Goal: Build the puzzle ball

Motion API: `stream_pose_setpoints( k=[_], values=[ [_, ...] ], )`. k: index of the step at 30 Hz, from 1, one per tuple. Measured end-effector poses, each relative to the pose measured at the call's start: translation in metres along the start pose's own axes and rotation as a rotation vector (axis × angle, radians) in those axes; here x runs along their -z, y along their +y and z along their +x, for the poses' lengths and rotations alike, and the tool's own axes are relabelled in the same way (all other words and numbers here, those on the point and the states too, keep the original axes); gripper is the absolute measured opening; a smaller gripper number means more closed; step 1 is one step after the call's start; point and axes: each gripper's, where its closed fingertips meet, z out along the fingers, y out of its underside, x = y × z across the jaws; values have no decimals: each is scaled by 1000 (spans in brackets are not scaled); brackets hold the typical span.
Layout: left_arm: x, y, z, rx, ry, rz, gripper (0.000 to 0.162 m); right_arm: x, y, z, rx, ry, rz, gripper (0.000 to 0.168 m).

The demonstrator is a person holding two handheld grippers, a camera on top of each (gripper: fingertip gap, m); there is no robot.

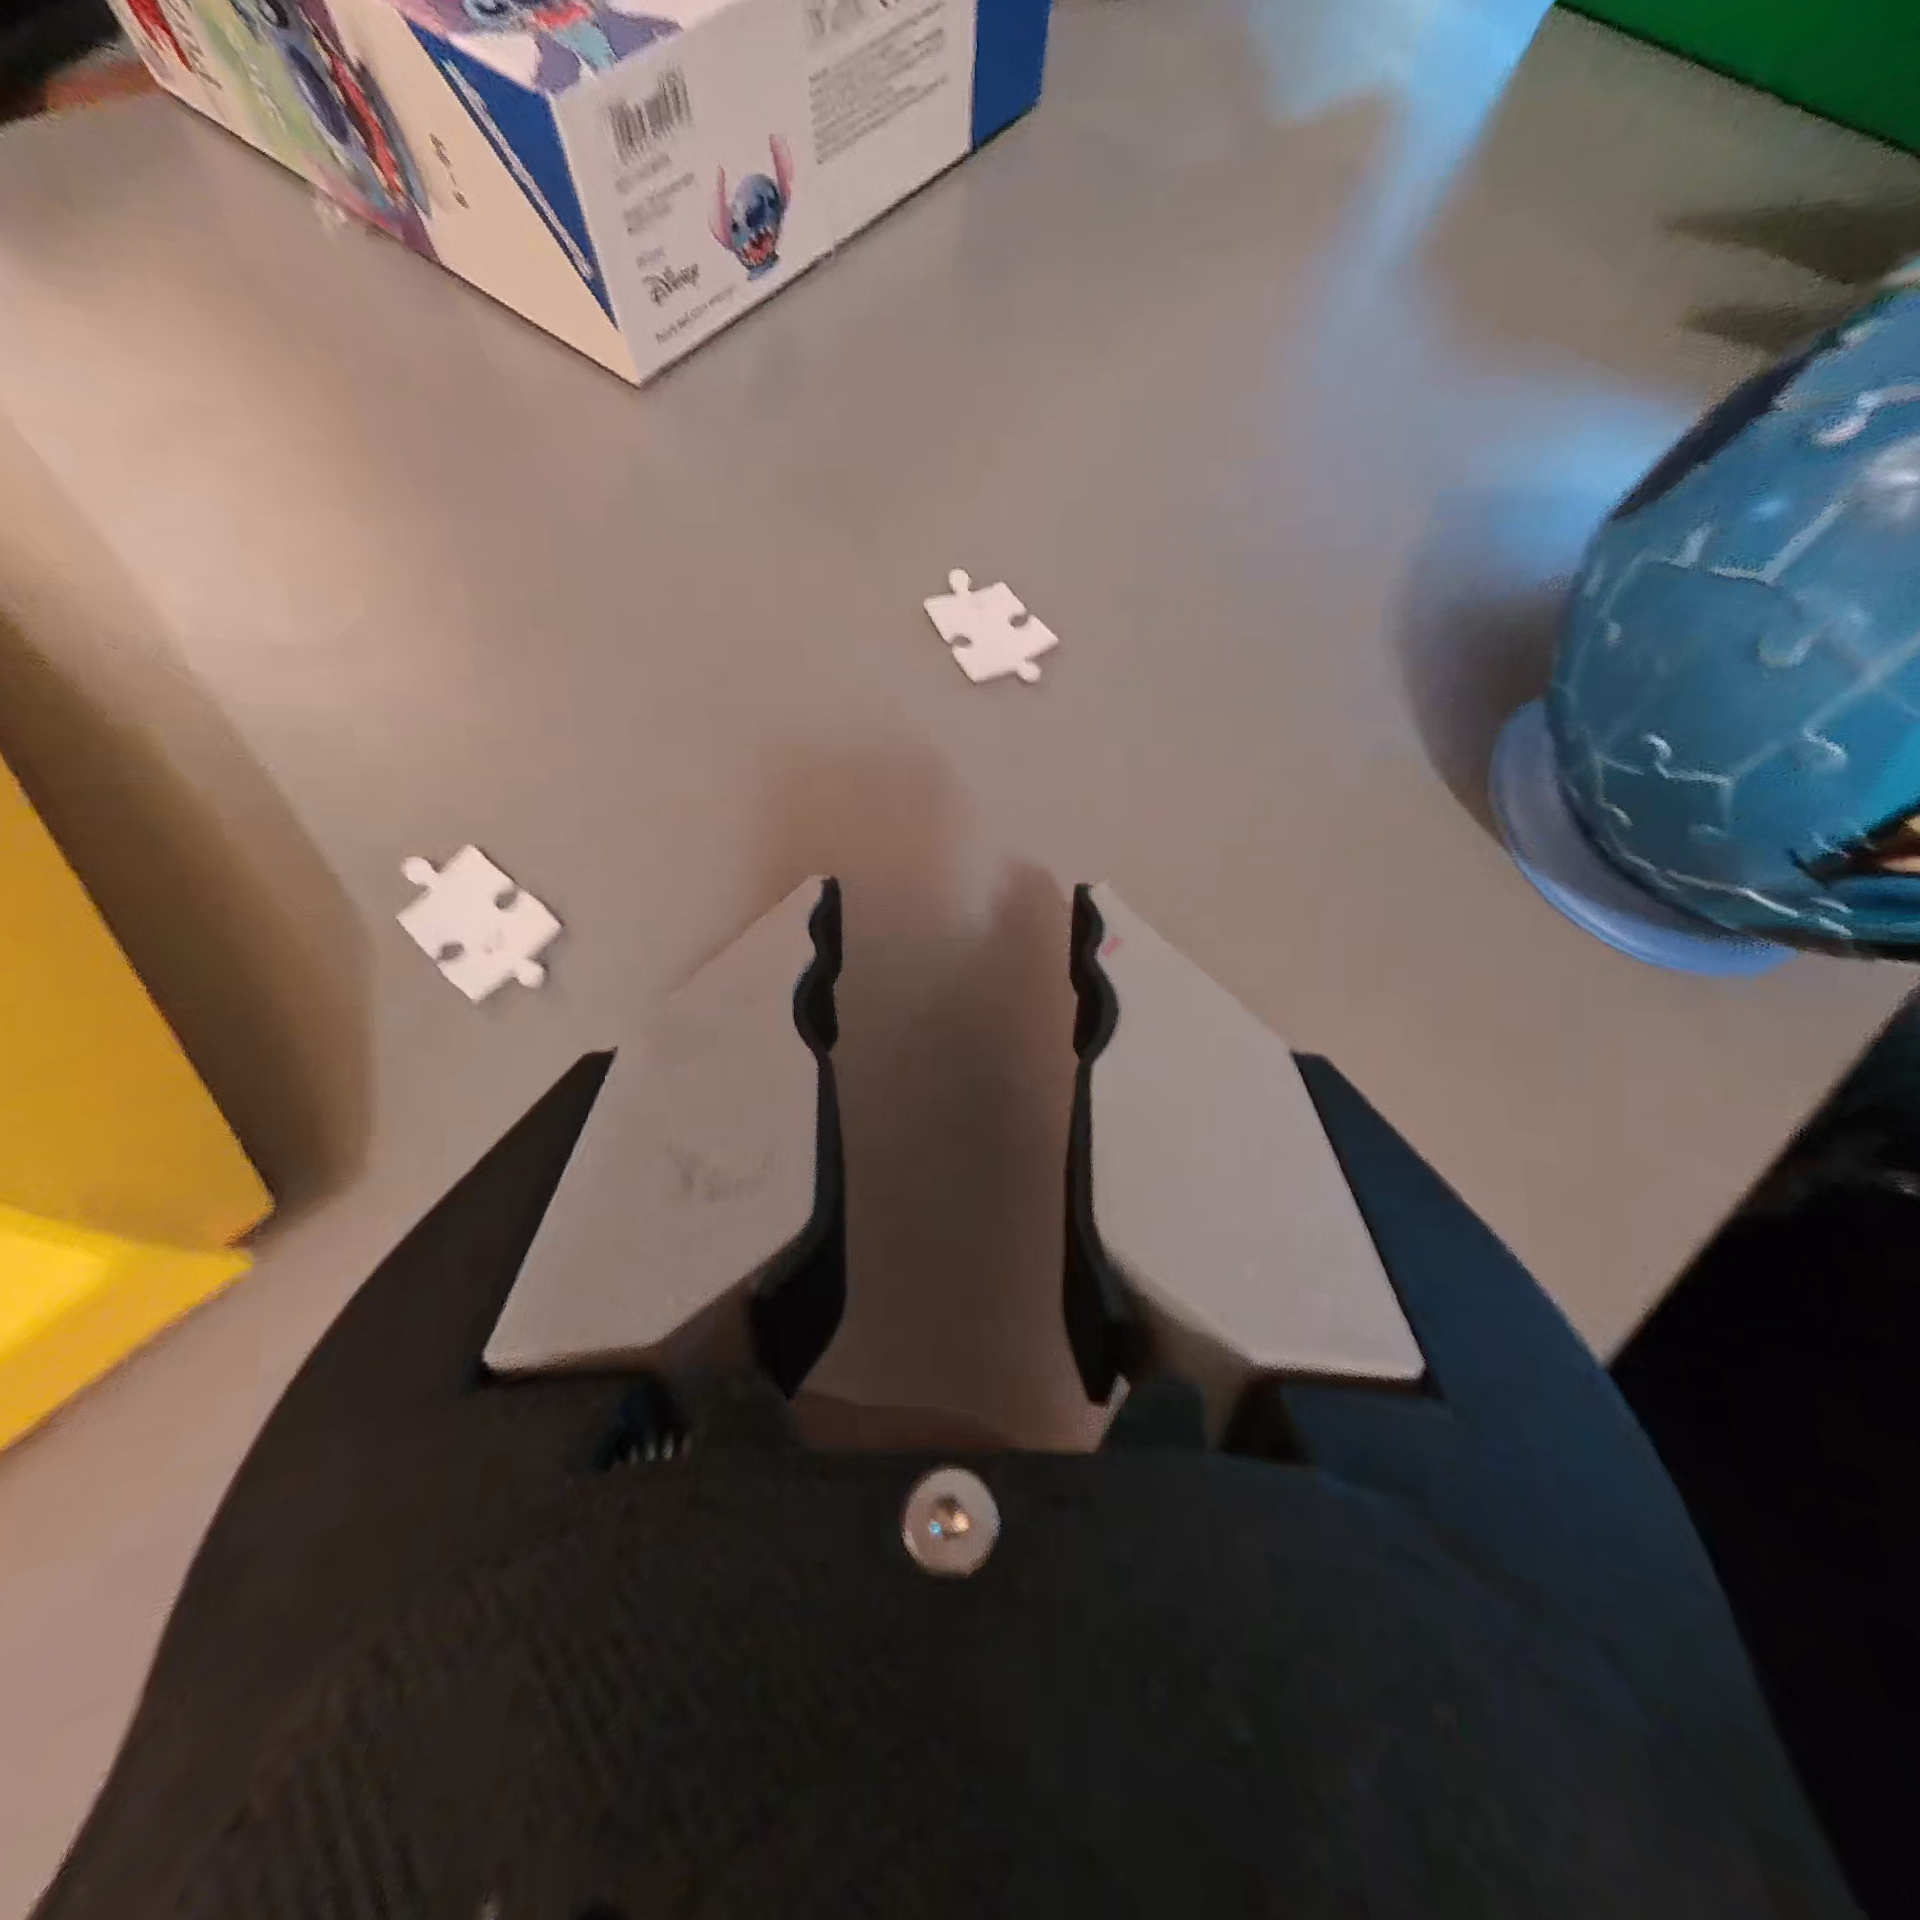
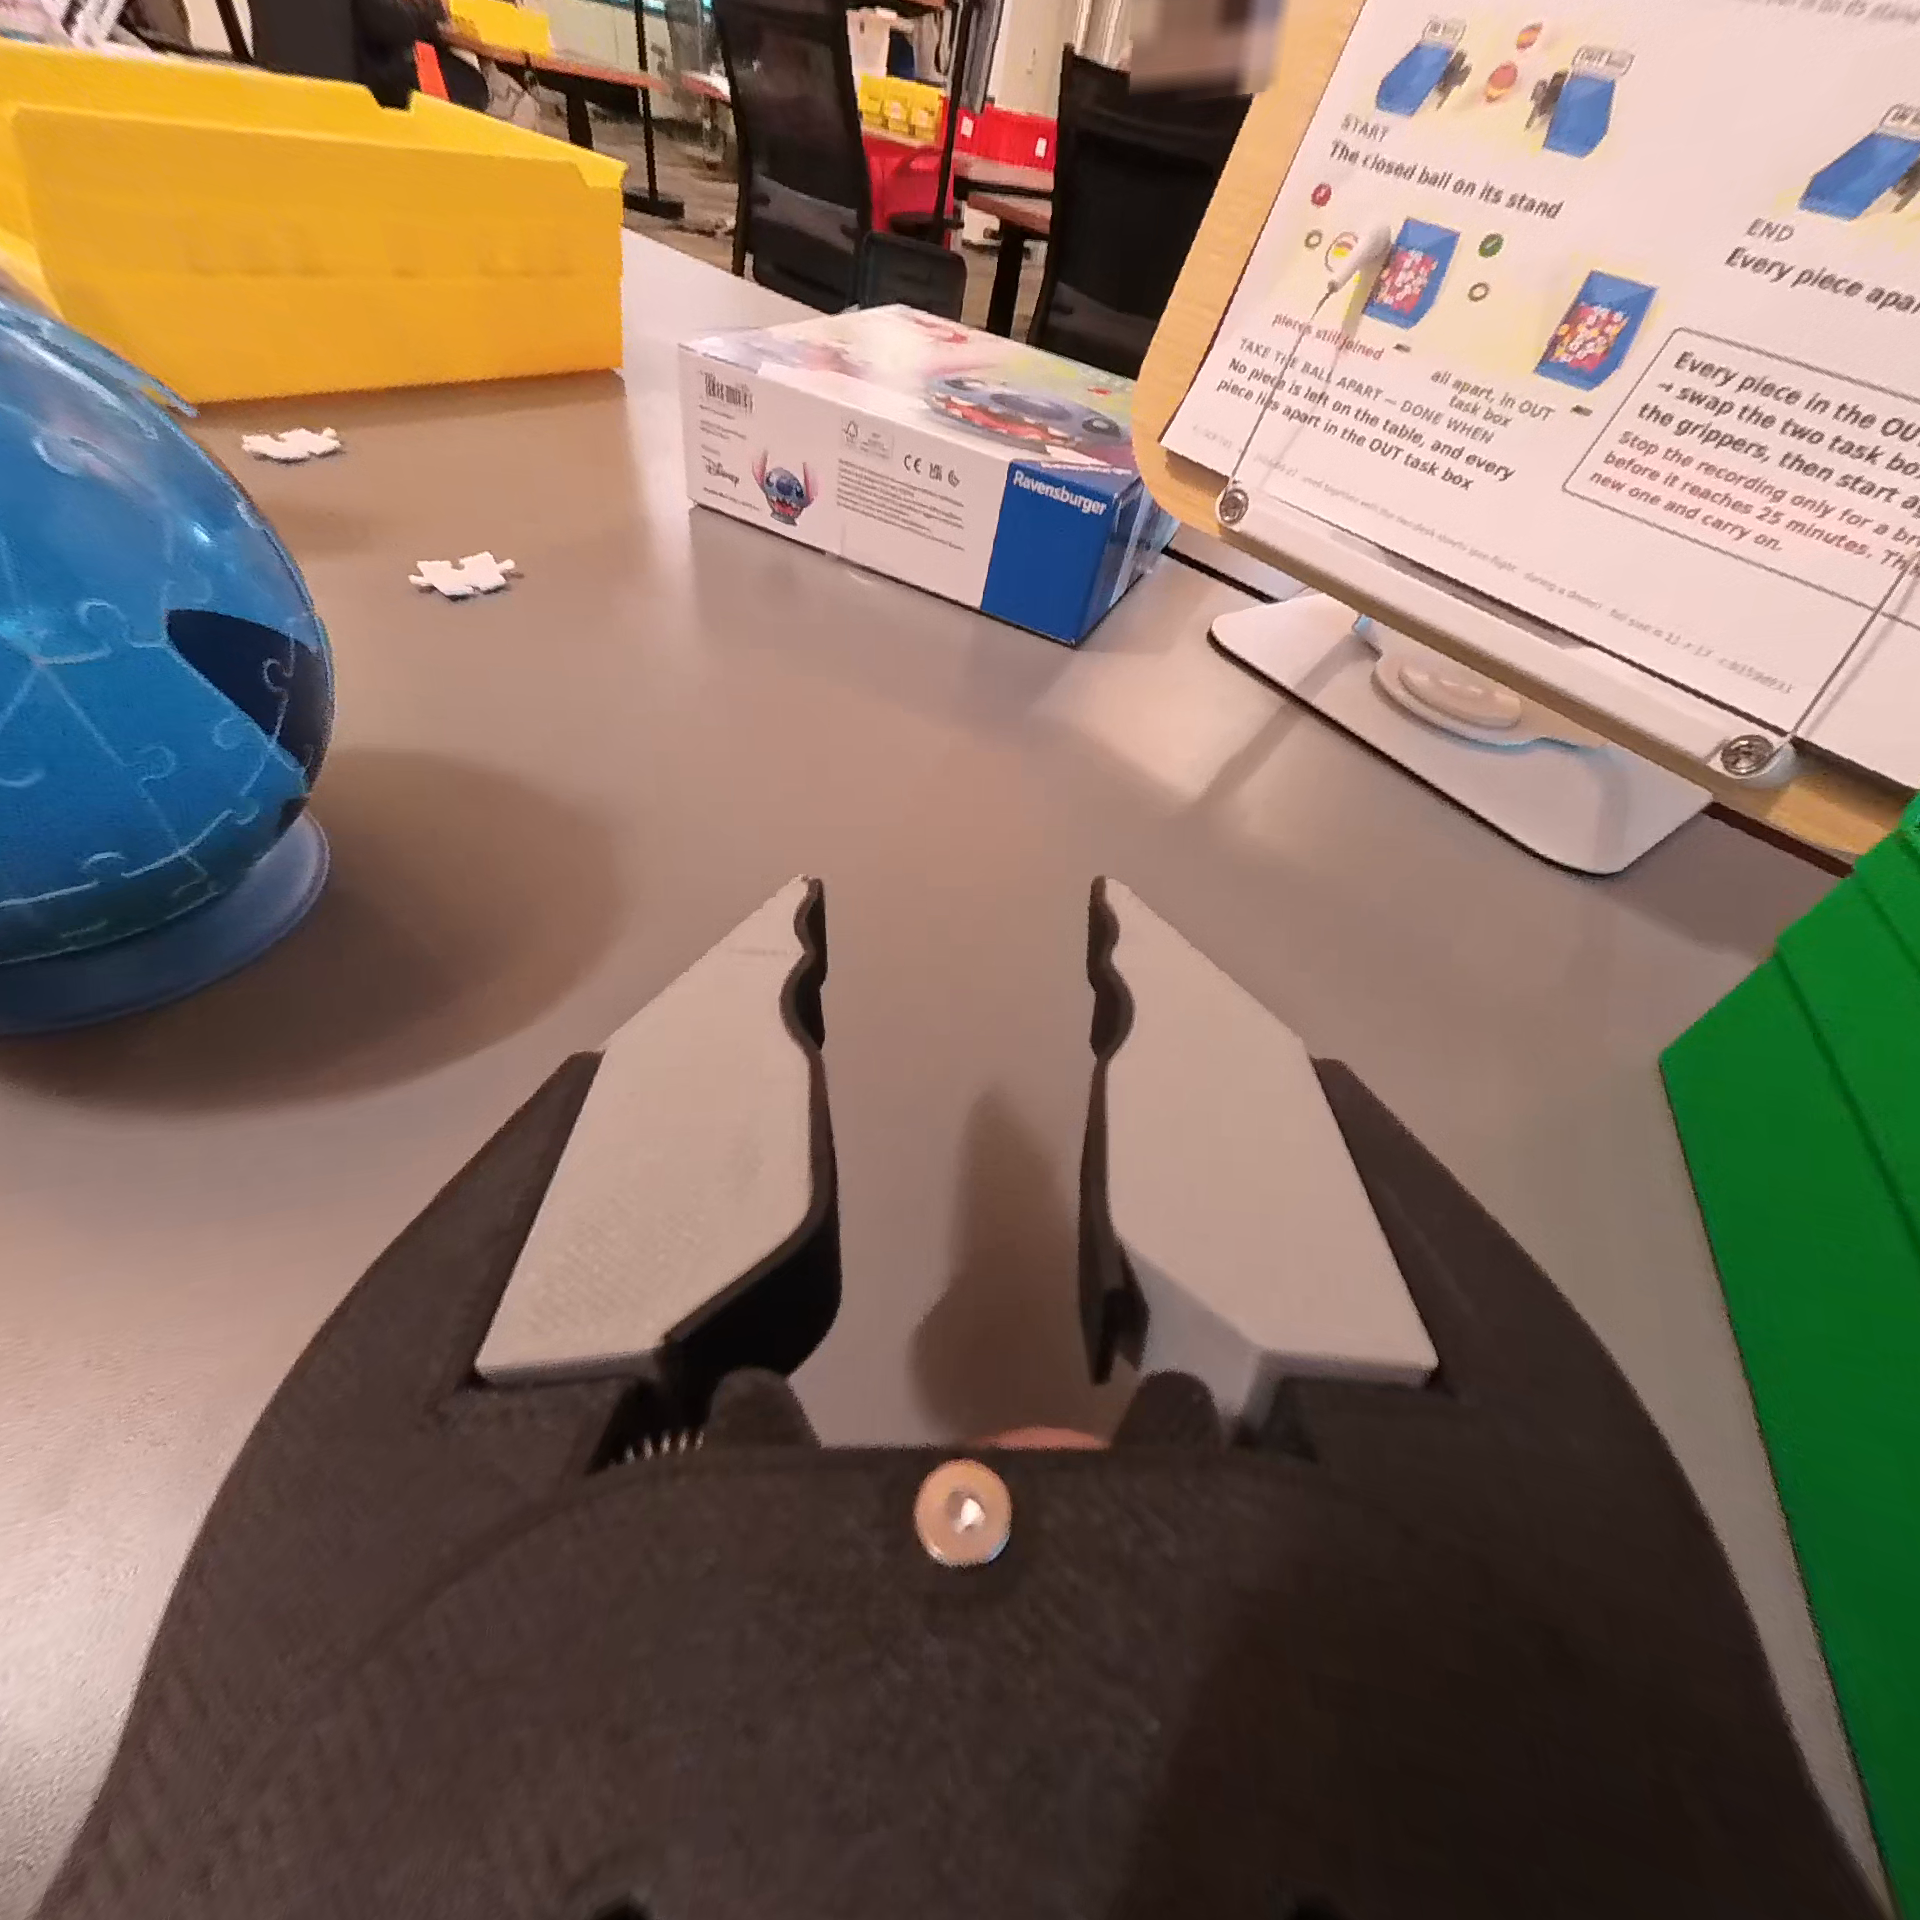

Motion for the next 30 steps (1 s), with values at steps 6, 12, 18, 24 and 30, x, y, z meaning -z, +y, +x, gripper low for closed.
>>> stream_pose_setpoints(
  k=[6,12,18,24,30],
  values=[
    [-1,-19,-18,-127,2,-43,42,-1,2,3,-18,8,-12,50],
    [13,-27,-54,-194,-57,-118,45,-1,2,7,-68,2,-13,50],
    [22,-22,-82,-206,-103,-201,41,-4,5,7,-72,-3,-32,48],
    [-4,-7,-85,-103,-146,-299,34,-4,4,5,-32,8,-31,48],
    [-12,-3,-101,-93,-362,-281,29,-1,0,4,-29,6,-1,47]
  ],
)
